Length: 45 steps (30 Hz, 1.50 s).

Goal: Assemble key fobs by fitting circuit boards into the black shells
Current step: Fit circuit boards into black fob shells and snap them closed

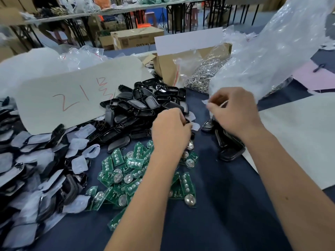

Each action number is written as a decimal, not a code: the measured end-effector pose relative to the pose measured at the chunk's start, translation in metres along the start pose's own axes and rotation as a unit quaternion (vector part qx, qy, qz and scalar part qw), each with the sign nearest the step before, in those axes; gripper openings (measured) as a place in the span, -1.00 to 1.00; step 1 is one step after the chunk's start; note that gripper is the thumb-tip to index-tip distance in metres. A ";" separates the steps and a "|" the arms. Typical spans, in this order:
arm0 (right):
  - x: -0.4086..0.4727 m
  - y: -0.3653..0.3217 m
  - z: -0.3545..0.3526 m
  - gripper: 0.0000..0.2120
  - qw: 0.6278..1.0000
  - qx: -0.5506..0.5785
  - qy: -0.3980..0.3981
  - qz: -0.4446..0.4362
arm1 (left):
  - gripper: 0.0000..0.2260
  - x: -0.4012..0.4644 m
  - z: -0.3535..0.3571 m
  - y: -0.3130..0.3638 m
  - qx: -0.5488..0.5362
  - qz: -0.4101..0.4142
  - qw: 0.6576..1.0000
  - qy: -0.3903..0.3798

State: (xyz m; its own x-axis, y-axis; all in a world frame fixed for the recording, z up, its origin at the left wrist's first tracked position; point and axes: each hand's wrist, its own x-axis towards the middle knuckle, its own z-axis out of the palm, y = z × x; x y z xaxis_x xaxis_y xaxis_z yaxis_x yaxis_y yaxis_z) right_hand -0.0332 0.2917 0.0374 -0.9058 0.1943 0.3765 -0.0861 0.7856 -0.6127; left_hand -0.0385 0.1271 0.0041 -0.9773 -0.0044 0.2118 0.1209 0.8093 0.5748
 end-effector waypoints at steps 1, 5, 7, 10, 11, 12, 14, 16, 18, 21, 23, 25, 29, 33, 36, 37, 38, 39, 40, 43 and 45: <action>-0.001 -0.008 0.006 -0.91 0.999 -0.010 -0.045 -0.023 | -0.79 0.000 -0.007 -0.007 0.057 0.016 0.998 -0.032; -0.005 -0.030 0.027 -0.96 0.992 0.026 -0.112 -0.042 | -0.88 0.001 -0.021 -0.019 0.078 0.033 0.987 -0.139; -0.005 -0.036 0.032 -0.96 0.993 0.048 -0.099 -0.038 | -0.92 0.004 -0.026 -0.026 0.040 0.021 0.989 -0.144; -0.006 -0.040 0.037 -0.97 0.992 0.024 -0.116 -0.045 | -0.77 0.010 -0.039 -0.041 -0.023 -0.028 0.994 -0.103; -0.006 -0.041 0.036 -0.97 0.990 0.003 -0.133 -0.043 | -0.73 0.010 -0.043 -0.046 -0.038 -0.047 0.995 -0.078; -0.006 -0.041 0.035 -0.96 0.985 -0.029 -0.163 -0.039 | -0.70 0.010 -0.047 -0.051 -0.054 -0.065 0.995 -0.052; -0.008 -0.041 0.034 -0.85 0.957 -0.131 -0.257 -0.020 | -0.68 0.009 -0.052 -0.059 -0.101 -0.100 0.990 -0.006; -0.013 -0.045 0.032 -0.69 0.919 -0.205 -0.337 0.017 | -0.73 0.007 -0.053 -0.066 -0.161 -0.132 0.978 0.026; -0.017 -0.050 0.033 -0.64 0.905 -0.196 -0.374 0.044 | -0.83 0.004 -0.054 -0.069 -0.234 -0.159 0.959 0.036; -0.018 -0.054 0.035 -0.63 0.905 -0.195 -0.376 0.023 | -0.84 0.000 -0.057 -0.067 -0.388 -0.203 0.898 0.035; -0.019 -0.056 0.033 -0.64 0.908 -0.198 -0.368 0.015 | -0.78 -0.002 -0.060 -0.066 -0.461 -0.228 0.857 0.034; -0.022 -0.055 0.030 -0.64 0.909 -0.198 -0.366 0.025 | -0.80 -0.004 -0.063 -0.068 -0.486 -0.241 0.839 0.036; -0.026 -0.055 0.030 -0.62 0.907 -0.206 -0.366 0.032 | -0.84 -0.005 -0.066 -0.075 -0.538 -0.274 0.796 0.035; -0.022 -0.058 0.036 -0.59 0.942 -0.093 -0.320 0.038 | -0.88 -0.007 -0.060 -0.078 -0.551 -0.288 0.783 0.019; -0.020 -0.056 0.046 -0.66 0.973 -0.001 -0.231 0.021 | -0.87 -0.009 -0.056 -0.078 -0.543 -0.282 0.791 0.010; -0.020 -0.057 0.049 -0.70 0.978 0.027 -0.207 0.018 | -0.87 -0.009 -0.056 -0.078 -0.542 -0.279 0.793 0.013; -0.020 -0.058 0.053 -0.73 0.980 0.053 -0.192 0.018 | -0.88 -0.008 -0.057 -0.079 -0.541 -0.275 0.794 0.018; -0.020 -0.059 0.057 -0.73 0.979 0.082 -0.187 0.020 | -0.88 -0.008 -0.059 -0.079 -0.541 -0.273 0.795 0.022; -0.020 -0.061 0.061 -0.71 0.974 0.114 -0.196 0.026 | -0.88 -0.008 -0.061 -0.080 -0.542 -0.272 0.795 0.025; -0.022 -0.068 0.076 -0.70 0.955 0.200 -0.219 0.020 | -0.84 -0.009 -0.070 -0.086 -0.540 -0.280 0.793 0.031; -0.023 -0.076 0.089 -0.76 0.950 0.242 -0.196 0.015 | -0.78 -0.012 -0.077 -0.093 -0.537 -0.283 0.794 0.035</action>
State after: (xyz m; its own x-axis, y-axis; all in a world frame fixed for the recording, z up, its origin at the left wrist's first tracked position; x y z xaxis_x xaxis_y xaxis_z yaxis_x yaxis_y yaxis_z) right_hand -0.0432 0.1754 0.0132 -0.9876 -0.0961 0.1240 -0.1525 0.4023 -0.9027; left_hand -0.0247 0.0066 0.0092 -0.9202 -0.2517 -0.2998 -0.2197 -0.3019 0.9277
